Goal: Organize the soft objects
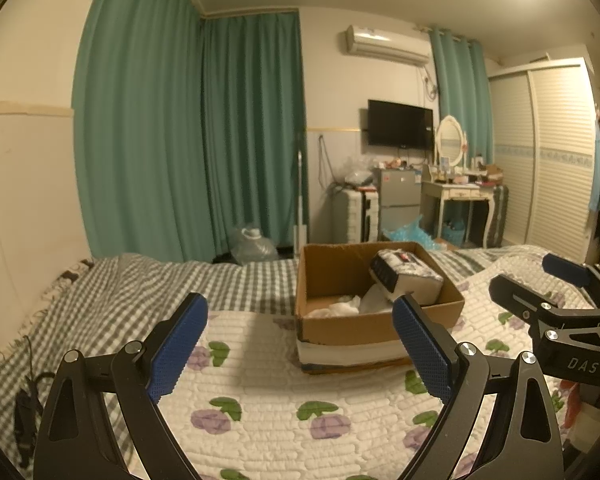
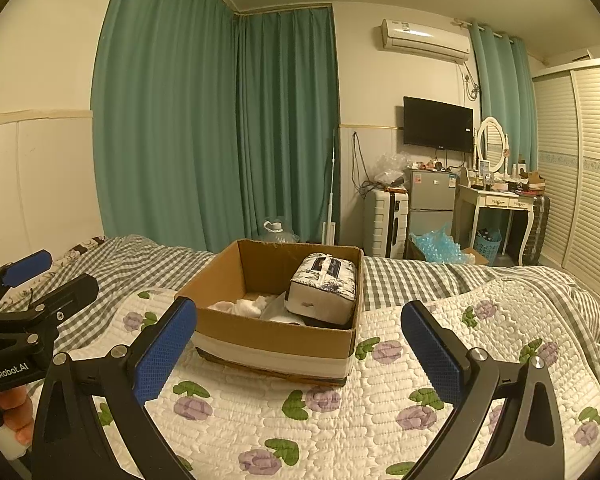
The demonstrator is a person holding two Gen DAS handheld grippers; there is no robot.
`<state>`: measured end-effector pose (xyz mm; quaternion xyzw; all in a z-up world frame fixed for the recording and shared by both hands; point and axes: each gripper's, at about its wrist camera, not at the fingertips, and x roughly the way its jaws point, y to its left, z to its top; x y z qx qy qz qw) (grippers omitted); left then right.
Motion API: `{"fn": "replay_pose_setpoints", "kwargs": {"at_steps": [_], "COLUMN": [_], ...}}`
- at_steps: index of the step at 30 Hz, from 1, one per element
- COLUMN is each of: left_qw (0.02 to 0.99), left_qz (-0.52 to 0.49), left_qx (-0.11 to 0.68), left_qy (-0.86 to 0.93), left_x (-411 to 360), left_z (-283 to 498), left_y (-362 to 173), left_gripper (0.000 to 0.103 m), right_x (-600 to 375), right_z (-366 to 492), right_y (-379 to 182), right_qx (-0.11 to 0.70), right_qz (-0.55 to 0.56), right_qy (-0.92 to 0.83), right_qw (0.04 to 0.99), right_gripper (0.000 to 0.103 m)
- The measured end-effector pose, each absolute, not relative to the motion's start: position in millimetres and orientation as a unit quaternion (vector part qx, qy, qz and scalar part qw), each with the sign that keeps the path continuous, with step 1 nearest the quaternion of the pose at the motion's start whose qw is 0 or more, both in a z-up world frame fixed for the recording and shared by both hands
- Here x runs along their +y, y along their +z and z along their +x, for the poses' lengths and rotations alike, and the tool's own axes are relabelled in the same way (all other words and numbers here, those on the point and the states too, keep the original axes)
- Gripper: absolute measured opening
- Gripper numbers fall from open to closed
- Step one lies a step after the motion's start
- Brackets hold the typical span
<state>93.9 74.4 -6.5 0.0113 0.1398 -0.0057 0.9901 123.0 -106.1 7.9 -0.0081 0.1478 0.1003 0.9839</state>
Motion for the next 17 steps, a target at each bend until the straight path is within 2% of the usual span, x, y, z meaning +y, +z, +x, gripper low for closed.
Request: {"fn": "replay_pose_setpoints", "kwargs": {"at_steps": [17], "left_qw": [0.99], "left_qz": [0.015], "left_qx": [0.139], "left_qy": [-0.005], "left_x": [71.3], "left_z": [91.8], "left_y": [-9.1], "left_gripper": [0.095], "right_x": [-107.3], "right_z": [122.9], "right_y": [5.8], "right_qx": [0.15], "right_qz": [-0.007], "right_qy": [0.101], "right_qw": [0.984], "right_gripper": [0.103]}}
